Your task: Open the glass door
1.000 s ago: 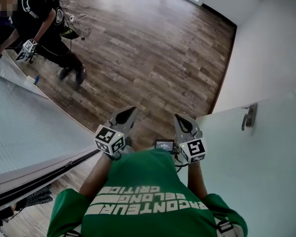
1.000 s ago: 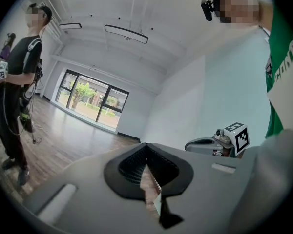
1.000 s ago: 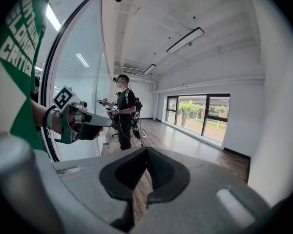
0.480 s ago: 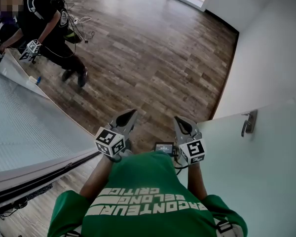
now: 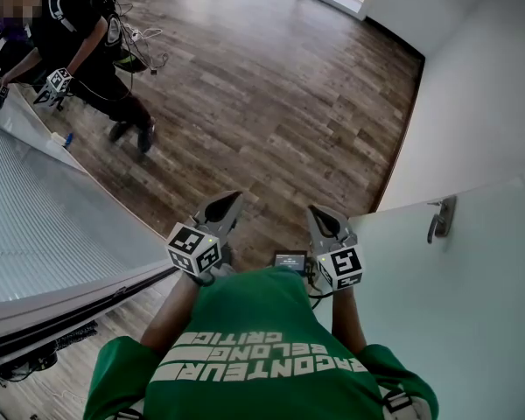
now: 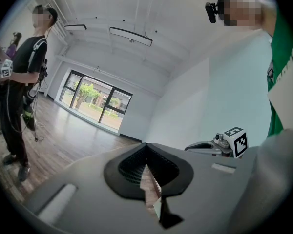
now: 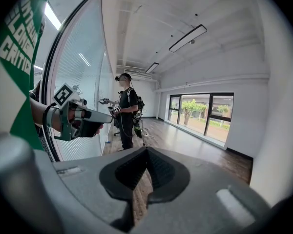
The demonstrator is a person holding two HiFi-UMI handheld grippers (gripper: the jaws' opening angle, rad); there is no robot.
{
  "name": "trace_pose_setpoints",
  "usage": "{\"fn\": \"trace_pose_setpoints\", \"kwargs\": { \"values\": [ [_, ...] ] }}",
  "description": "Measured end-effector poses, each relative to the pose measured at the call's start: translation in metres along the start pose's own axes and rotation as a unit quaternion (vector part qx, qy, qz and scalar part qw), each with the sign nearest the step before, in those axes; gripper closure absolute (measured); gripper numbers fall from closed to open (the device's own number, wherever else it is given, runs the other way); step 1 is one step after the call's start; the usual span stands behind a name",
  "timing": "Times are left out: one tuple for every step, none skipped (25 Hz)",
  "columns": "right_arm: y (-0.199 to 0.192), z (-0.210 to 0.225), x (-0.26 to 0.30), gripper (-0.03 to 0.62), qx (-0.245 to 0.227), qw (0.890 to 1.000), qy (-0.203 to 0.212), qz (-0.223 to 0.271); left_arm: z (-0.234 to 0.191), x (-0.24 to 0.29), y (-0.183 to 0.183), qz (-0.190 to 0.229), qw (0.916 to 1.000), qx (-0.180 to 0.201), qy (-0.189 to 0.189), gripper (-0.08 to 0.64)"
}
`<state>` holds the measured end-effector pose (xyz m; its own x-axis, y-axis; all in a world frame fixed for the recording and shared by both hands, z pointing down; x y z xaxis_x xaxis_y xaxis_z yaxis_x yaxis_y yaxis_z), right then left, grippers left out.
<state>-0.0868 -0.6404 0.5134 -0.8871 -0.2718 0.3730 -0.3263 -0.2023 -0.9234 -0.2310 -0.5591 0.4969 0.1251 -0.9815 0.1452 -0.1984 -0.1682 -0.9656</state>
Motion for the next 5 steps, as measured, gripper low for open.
{"fn": "trace_pose_setpoints", "kwargs": {
  "values": [
    [-0.0001,-0.0001,0.0006,0.598,0.0,1.0,0.0,0.0,-0.0009,-0.0002,-0.0003,0.0,1.0,0.0,0.0,0.543],
    [0.0006,-0.001,0.0017,0.598,0.0,1.0,0.0,0.0,-0.0023,-0.0009,0.0001,0.001,1.0,-0.001,0.001,0.543],
    [0.0017,-0.0023,0.0029,0.598,0.0,1.0,0.0,0.0,-0.004,-0.0019,0.001,0.001,1.0,-0.001,0.001,0.543],
    [0.003,-0.0037,0.0042,0.598,-0.001,1.0,0.0,-0.001,-0.0058,-0.0031,0.002,0.001,1.0,-0.002,0.001,0.543],
    [0.0044,-0.0052,0.0055,0.598,-0.001,1.0,0.0,-0.002,-0.0077,-0.0043,0.0031,0.001,1.0,-0.002,0.001,0.543]
  ]
}}
Point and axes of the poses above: the fingertips, and each gripper's own axes: x forward along the fingers, z to its right, y out of its top, the point moved 1 cm from there along -x, backward along the fingers, and after that the axes turned 11 degrees about x, right-handed, at the moved point
